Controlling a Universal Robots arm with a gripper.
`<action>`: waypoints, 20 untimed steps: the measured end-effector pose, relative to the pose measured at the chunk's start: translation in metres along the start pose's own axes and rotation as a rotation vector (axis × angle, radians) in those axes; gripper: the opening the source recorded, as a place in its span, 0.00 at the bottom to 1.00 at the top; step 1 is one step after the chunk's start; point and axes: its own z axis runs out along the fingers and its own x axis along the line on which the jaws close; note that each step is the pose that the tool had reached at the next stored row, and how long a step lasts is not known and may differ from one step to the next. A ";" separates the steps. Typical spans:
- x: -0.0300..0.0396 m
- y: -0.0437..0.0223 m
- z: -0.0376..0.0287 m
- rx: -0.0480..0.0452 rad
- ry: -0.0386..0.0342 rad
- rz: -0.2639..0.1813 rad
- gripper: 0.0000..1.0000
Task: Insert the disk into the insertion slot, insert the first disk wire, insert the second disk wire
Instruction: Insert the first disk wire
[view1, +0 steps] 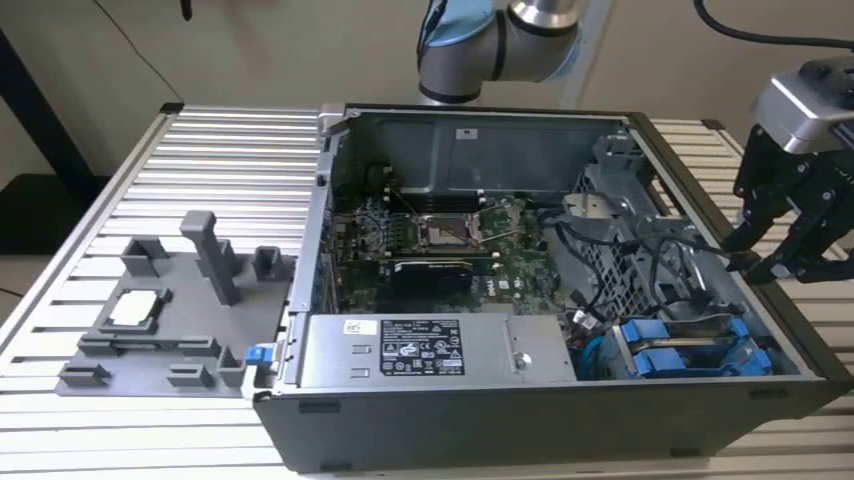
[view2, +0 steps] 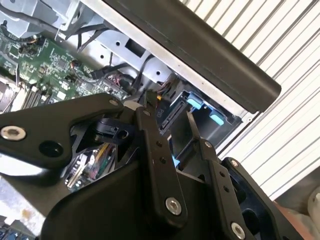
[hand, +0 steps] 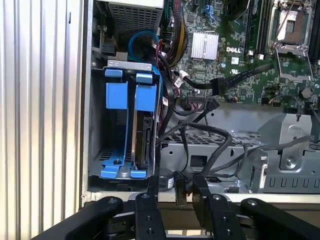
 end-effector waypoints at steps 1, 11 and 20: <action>0.0000 -0.0001 -0.0003 -0.0011 0.0016 0.000 0.40; -0.0003 -0.0002 -0.0021 -0.0021 0.0031 0.000 0.40; -0.0003 -0.0002 -0.0021 -0.0021 0.0032 0.000 0.19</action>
